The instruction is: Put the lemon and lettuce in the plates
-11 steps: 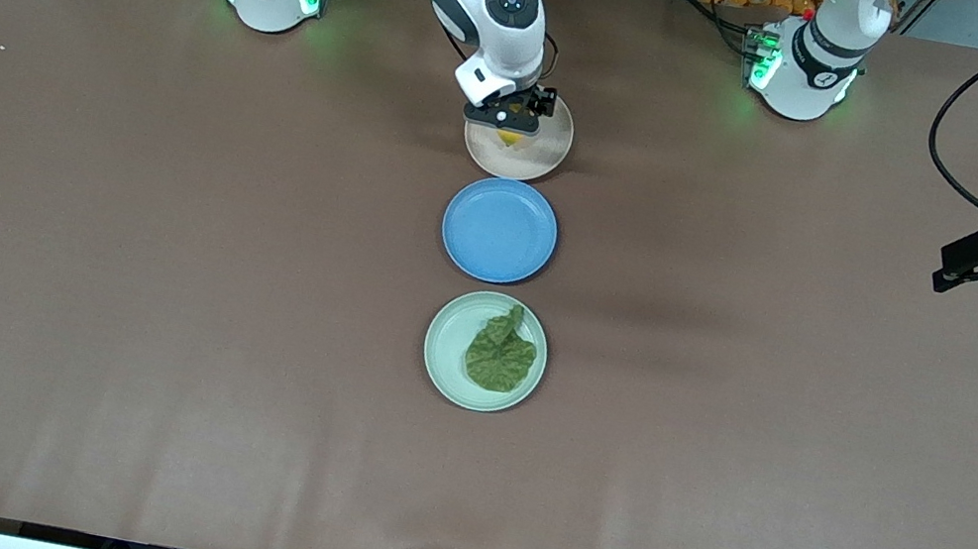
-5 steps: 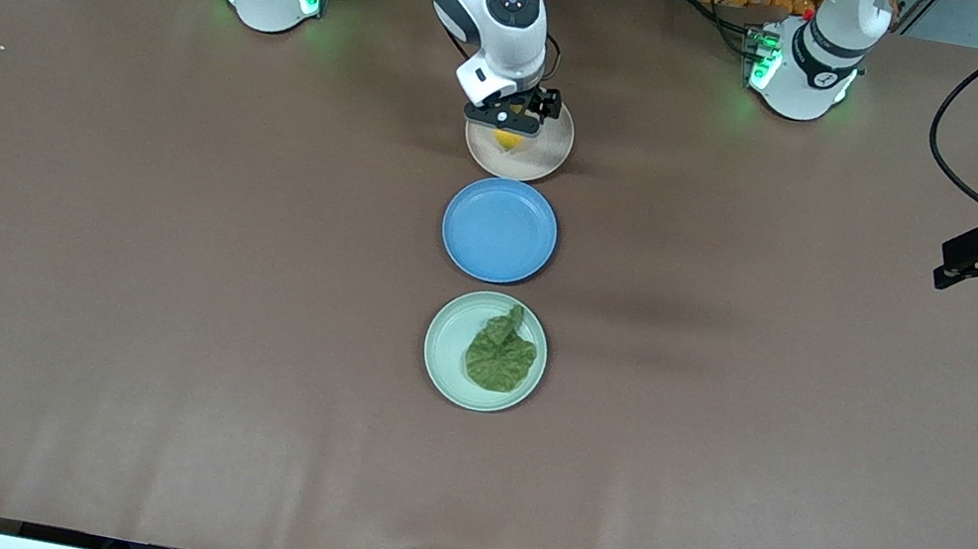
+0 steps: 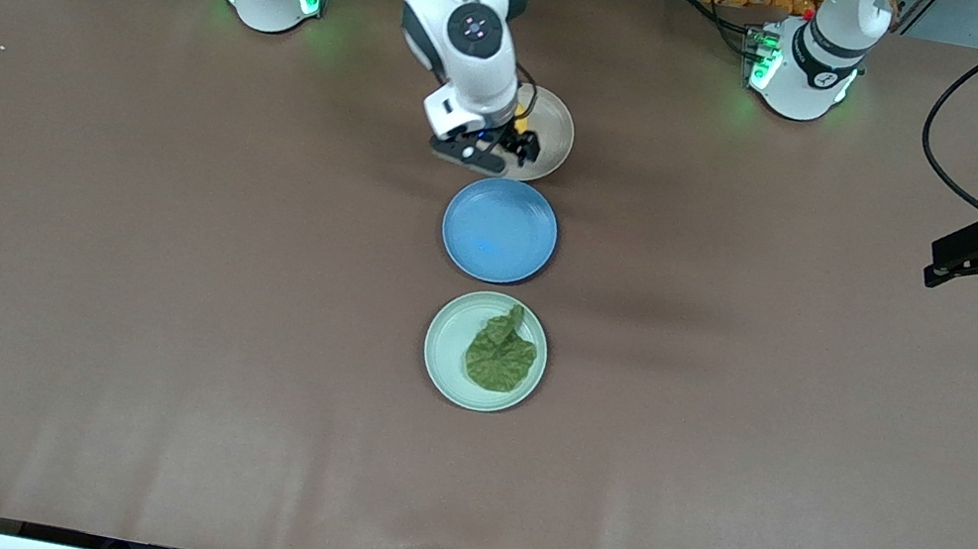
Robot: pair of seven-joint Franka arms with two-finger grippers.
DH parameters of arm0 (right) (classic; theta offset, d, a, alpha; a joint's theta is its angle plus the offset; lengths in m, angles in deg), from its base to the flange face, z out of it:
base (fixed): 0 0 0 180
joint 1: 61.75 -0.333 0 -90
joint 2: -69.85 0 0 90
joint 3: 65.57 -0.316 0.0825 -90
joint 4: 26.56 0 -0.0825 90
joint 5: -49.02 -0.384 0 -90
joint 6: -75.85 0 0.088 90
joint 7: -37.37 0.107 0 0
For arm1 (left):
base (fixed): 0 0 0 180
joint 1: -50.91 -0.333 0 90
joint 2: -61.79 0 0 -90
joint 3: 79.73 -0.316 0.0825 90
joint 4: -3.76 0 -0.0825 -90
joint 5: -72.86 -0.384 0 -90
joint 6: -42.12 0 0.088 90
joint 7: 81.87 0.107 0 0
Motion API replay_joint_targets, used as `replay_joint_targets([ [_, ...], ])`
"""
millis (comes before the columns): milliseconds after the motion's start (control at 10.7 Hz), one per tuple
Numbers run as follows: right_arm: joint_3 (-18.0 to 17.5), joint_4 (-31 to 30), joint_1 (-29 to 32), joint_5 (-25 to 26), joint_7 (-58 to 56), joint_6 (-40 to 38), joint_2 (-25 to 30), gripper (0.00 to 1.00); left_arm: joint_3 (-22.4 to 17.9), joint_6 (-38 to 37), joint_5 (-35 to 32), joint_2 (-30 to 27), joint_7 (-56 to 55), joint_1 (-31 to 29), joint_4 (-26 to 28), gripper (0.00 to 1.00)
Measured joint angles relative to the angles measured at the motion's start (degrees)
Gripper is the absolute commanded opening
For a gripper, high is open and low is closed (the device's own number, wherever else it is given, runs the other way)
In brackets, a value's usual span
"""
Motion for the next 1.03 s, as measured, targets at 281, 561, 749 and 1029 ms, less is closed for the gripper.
replay_joint_targets([
  [281, 0.01, 0.40, 7.01, 8.11, -0.15, -0.14, 0.83, 1.00, 0.08, -0.01, 0.00, 0.02, 0.00, -0.02, 0.25, 1.00],
  [561, -0.14, 1.03, 15.48, 11.59, -8.62, -0.20, 1.49, 1.00, 0.08, -0.06, 0.00, -0.03, 0.00, -0.13, 0.28, 1.00],
  [749, -0.31, 1.03, 22.05, 11.68, -17.73, -1.03, 1.53, 1.00, 0.08, -0.07, 0.00, -0.11, 0.02, -0.22, 0.27, 1.00],
  [1029, -6.19, 1.02, 38.27, 11.88, -35.59, -3.03, 1.53, 1.00, 0.10, -0.07, 0.00, -0.21, 0.02, -0.23, 0.27, 1.00],
])
